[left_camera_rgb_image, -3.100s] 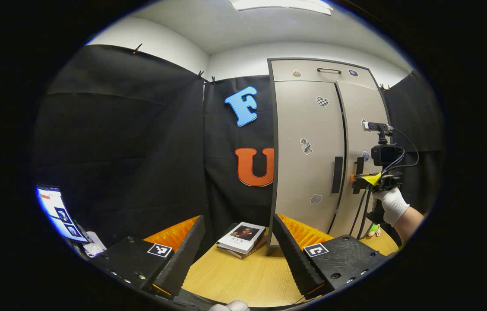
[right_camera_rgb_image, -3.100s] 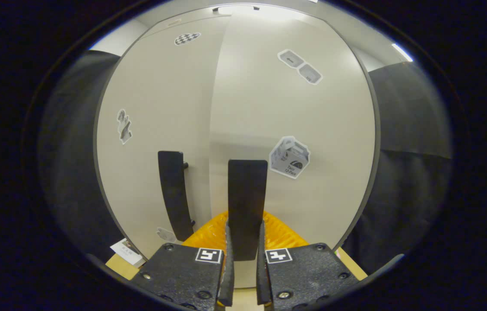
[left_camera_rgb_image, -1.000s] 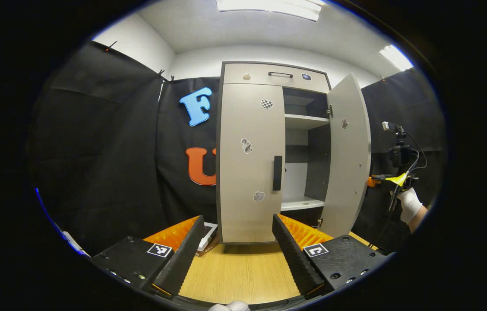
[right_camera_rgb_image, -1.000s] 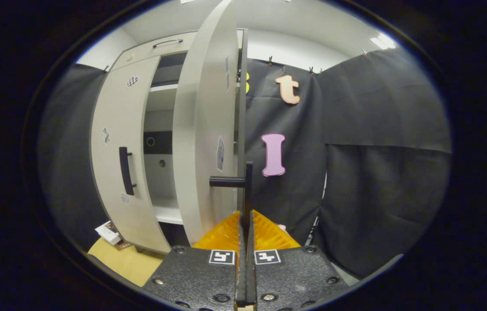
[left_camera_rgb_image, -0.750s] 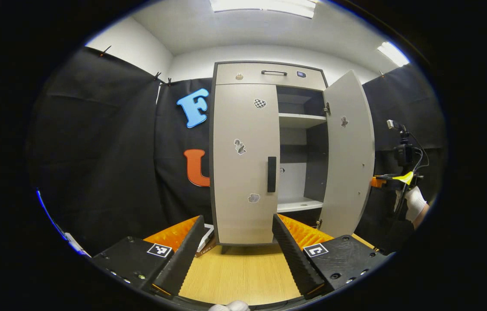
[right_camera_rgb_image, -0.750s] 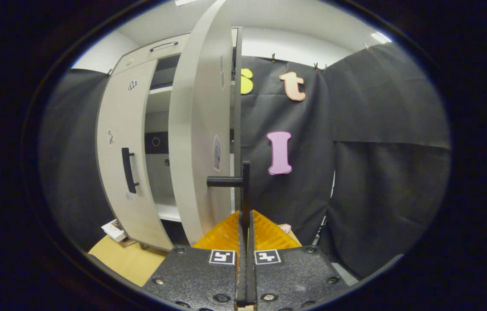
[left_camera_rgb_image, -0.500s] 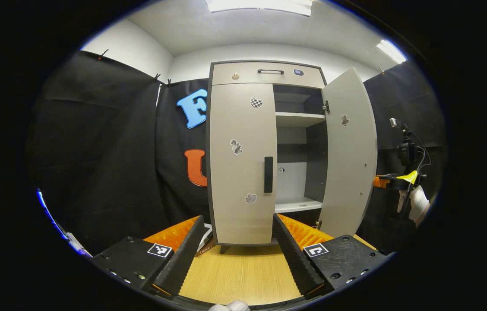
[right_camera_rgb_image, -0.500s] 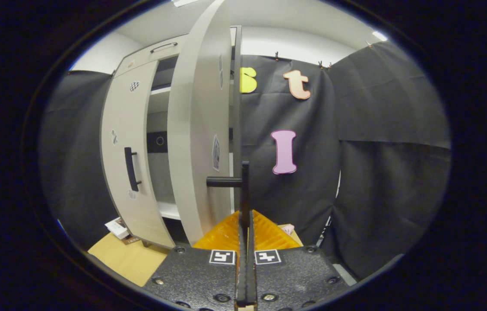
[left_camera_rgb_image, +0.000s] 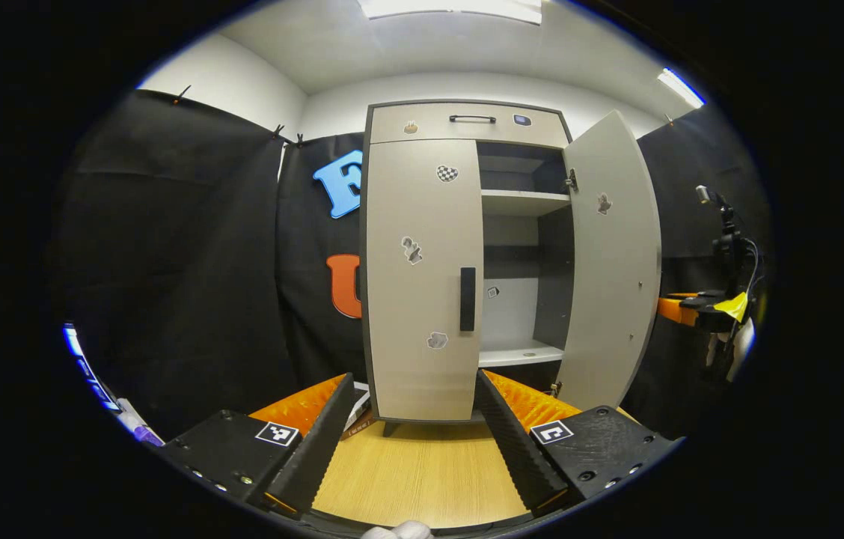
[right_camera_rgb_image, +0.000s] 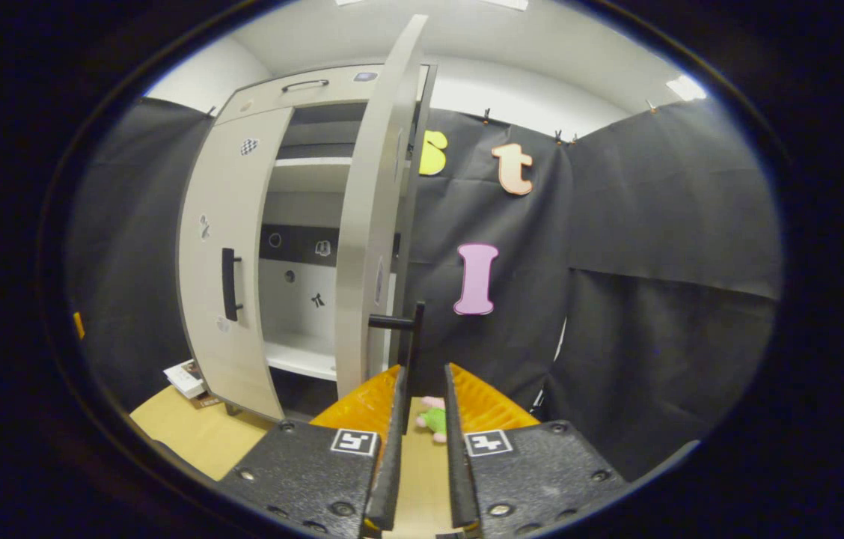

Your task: Open the right door of the double-door shoe cabinet with the right hand, and open the left door with the left hand.

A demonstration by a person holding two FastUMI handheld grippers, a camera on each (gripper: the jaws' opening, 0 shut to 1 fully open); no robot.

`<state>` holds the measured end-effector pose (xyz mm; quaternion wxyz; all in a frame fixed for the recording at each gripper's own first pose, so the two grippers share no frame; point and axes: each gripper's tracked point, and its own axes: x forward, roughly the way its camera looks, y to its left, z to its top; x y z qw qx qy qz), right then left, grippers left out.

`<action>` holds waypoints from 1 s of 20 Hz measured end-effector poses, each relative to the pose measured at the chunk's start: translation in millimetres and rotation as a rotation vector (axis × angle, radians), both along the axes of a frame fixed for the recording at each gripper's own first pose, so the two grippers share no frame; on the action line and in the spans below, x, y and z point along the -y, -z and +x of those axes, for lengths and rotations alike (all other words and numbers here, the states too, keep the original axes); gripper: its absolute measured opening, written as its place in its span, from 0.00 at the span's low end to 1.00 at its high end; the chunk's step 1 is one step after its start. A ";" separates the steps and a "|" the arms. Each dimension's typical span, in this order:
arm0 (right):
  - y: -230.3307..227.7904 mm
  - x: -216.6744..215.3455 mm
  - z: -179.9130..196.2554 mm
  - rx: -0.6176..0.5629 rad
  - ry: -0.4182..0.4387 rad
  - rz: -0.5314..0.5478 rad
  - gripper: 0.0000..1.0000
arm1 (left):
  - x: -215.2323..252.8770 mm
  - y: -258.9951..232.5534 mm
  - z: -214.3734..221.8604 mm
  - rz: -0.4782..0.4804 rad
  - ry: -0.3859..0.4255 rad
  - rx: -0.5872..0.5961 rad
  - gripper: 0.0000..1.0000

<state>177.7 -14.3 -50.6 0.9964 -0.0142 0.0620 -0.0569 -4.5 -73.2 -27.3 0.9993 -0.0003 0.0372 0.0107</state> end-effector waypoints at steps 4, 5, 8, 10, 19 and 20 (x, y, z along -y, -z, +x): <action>-7.0 -3.1 -6.3 0.031 0.013 0.029 1.00 | -8.7 3.3 1.1 0.015 -0.005 -0.004 0.96; -7.3 -4.2 -8.4 0.030 0.020 0.036 1.00 | -11.4 4.4 2.4 0.021 -0.007 -0.007 0.96; -8.7 -18.0 -15.5 0.048 -0.002 0.080 1.00 | -18.6 7.6 10.9 0.029 -0.009 -0.013 0.96; -6.9 -26.7 -20.1 0.045 -0.025 0.077 1.00 | -21.4 11.4 17.7 0.026 -0.002 -0.017 0.96; -2.7 -51.6 -31.6 0.031 -0.076 0.090 1.00 | -14.3 -1.1 71.6 0.034 0.054 0.024 0.96; -3.0 -53.6 -32.1 0.033 -0.076 0.092 1.00 | -9.9 -5.4 80.5 0.035 0.065 0.035 0.96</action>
